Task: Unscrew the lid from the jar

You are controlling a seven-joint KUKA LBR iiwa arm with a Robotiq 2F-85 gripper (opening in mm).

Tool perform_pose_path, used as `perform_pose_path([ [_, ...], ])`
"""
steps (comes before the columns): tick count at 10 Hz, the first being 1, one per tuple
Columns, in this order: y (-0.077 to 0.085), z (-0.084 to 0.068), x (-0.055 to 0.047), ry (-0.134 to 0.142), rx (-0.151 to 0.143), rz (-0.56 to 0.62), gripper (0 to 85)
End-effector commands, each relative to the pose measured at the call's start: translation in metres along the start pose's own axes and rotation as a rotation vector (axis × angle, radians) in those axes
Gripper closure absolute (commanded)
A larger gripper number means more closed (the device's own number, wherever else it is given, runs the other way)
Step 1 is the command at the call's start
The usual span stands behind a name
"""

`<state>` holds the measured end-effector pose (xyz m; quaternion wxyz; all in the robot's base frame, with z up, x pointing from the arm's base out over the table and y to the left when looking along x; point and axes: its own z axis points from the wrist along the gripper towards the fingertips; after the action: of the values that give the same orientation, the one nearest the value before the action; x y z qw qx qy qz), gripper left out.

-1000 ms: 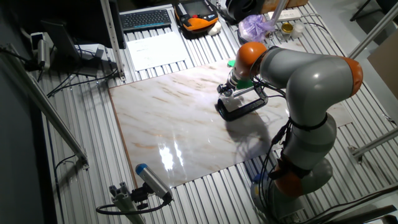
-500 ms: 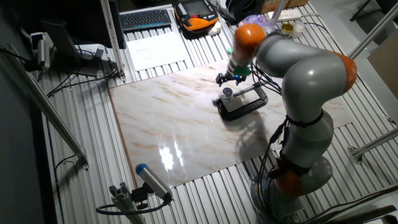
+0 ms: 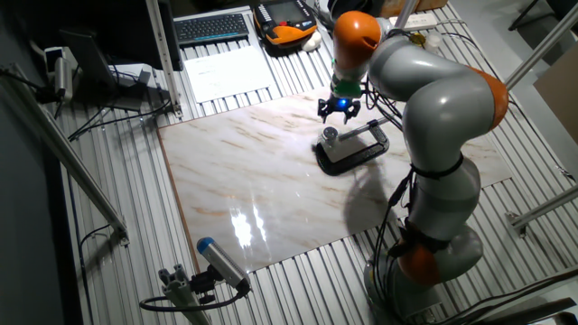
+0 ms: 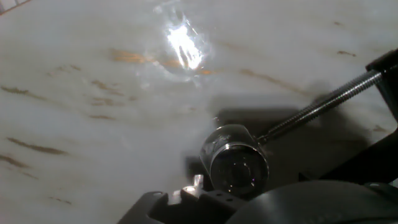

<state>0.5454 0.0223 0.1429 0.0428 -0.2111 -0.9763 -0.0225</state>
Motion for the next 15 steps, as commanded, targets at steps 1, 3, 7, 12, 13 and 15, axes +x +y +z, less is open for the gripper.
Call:
perform_pose_path([
  [1, -0.0015, 0.0032, 0.0011, -0.025, -0.078, 0.68, 17.0],
  [3, -0.0032, 0.005, 0.0022, -0.042, -0.078, 0.722, 17.0],
  [7, -0.0063, 0.0065, 0.0066, -0.036, -0.091, 0.686, 17.0],
  [12, -0.0059, 0.0065, 0.0069, -0.047, -0.13, 0.892, 17.0],
  [13, -0.0062, 0.0063, 0.0066, -0.061, -0.127, 0.97, 34.0],
  [15, -0.0066, 0.0061, 0.0057, -0.082, -0.092, 1.079, 51.0],
])
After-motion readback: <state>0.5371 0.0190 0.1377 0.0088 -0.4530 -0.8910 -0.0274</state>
